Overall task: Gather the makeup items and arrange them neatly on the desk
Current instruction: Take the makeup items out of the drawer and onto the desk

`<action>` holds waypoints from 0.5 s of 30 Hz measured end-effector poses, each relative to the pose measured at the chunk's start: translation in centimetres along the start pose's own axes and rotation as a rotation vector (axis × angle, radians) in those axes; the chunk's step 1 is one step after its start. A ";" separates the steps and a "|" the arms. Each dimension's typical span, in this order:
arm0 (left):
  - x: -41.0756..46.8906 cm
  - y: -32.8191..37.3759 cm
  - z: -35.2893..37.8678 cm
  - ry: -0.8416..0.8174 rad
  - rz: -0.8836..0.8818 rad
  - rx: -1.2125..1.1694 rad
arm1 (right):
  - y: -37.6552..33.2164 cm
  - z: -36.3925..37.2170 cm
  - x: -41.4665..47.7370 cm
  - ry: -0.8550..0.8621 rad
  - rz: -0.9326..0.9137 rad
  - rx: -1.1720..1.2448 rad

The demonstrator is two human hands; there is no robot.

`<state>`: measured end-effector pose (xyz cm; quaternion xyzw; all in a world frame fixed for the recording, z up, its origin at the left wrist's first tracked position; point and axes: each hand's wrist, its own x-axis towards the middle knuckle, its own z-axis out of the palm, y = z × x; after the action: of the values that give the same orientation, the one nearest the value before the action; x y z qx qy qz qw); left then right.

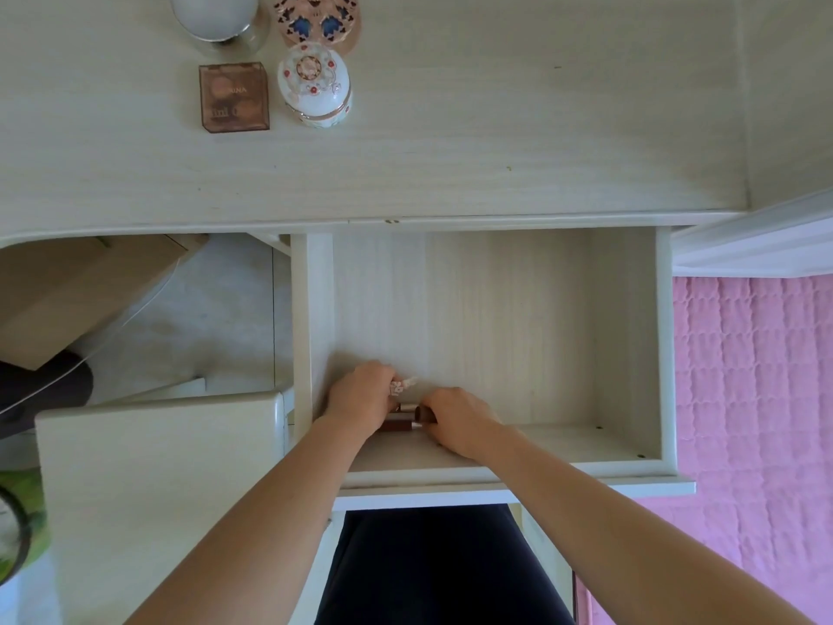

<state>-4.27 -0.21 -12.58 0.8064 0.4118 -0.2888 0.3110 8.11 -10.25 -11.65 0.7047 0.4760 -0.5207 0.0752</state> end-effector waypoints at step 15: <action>0.2 -0.3 0.3 0.001 -0.021 -0.060 | 1.0 -0.9 0.2 -0.140 0.002 0.067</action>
<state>-4.49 -0.24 -12.99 0.7924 0.4290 -0.2794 0.3316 9.48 -10.14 -11.77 0.6690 0.4512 -0.5845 0.0849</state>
